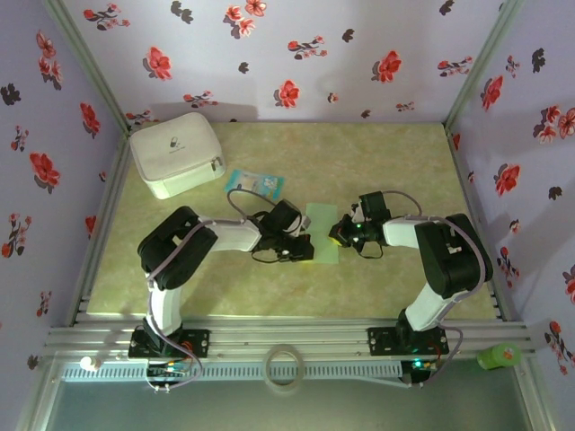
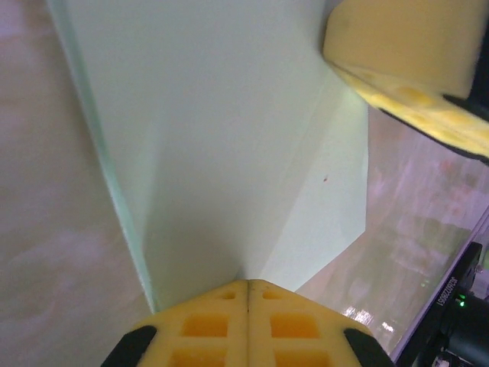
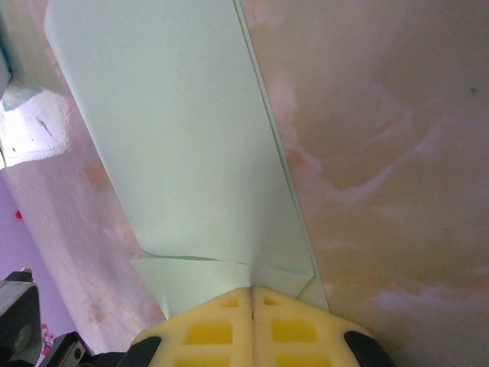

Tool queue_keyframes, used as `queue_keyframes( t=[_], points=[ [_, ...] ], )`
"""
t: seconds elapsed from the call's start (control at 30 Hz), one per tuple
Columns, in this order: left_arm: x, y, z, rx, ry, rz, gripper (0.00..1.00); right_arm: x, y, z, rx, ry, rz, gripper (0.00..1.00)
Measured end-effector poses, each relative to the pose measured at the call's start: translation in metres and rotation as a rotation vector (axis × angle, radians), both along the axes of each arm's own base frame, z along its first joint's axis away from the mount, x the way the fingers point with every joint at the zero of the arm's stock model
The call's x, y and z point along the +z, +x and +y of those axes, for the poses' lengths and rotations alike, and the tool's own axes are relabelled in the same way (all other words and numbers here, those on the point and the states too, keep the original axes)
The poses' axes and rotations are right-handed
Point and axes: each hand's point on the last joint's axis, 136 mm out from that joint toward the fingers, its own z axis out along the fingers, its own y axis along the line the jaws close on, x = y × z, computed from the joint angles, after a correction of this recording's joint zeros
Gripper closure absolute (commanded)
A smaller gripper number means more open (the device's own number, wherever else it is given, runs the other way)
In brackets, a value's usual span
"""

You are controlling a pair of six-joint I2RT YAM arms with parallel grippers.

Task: Fold a paper plane with a square sheet of paper (pick it up from the middle)
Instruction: Fold the triangle a second time at the center of the table.

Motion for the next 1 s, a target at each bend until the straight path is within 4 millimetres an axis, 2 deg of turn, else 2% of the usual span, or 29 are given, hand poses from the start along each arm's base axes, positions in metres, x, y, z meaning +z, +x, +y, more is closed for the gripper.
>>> queue_keyframes(
  t=[0.37,0.53,0.67,0.87,0.93,1.0],
  points=[
    [0.001,-0.019,0.021,0.037,-0.013,0.05,0.97,0.0,0.0,0.0,0.006,-0.003,-0.004,1.0],
    [0.013,-0.024,0.022,0.045,-0.062,0.051,0.97,0.0,0.0,0.0,0.007,-0.004,-0.003,1.0],
    [0.024,-0.015,0.014,0.045,-0.104,0.03,0.97,0.0,0.0,0.0,0.01,-0.006,-0.005,1.0],
    [0.045,0.015,-0.016,0.043,-0.169,-0.017,0.97,0.0,0.0,0.0,0.01,-0.007,-0.005,1.0],
    [0.045,0.022,-0.023,0.042,-0.174,-0.022,0.97,0.0,0.0,0.0,0.01,-0.007,-0.005,1.0],
    [0.037,0.024,-0.023,0.046,-0.161,-0.011,0.98,0.0,0.0,0.0,0.01,-0.007,-0.005,1.0]
  ],
)
